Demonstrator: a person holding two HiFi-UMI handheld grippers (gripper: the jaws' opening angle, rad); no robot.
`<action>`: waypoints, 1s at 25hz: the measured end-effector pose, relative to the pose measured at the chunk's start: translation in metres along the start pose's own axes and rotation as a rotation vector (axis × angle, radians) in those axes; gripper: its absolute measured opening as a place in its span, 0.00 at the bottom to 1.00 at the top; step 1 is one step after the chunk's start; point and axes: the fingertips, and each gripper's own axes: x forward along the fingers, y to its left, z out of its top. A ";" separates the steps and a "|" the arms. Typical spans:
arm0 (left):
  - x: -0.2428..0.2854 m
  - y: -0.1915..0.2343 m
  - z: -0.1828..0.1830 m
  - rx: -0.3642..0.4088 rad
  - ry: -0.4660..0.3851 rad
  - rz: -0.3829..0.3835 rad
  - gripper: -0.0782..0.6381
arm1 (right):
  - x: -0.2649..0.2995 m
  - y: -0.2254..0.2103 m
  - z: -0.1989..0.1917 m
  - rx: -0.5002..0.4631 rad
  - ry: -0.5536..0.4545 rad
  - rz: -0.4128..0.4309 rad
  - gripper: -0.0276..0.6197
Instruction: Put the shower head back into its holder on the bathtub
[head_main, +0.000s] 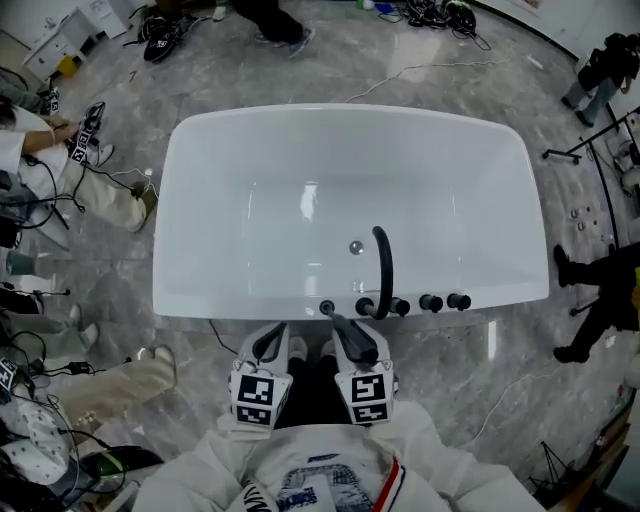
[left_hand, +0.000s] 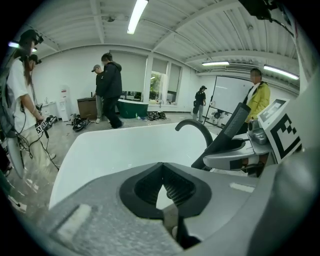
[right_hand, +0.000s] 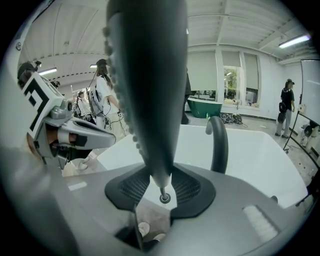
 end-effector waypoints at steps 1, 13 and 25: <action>0.002 0.002 -0.003 0.000 0.001 -0.006 0.11 | 0.003 0.001 -0.002 -0.001 0.004 -0.005 0.25; 0.021 0.029 -0.041 -0.035 0.012 -0.035 0.11 | 0.028 0.004 -0.023 0.014 0.046 -0.066 0.25; 0.043 0.043 -0.061 -0.029 0.009 -0.054 0.11 | 0.049 0.002 -0.035 0.032 0.070 -0.108 0.25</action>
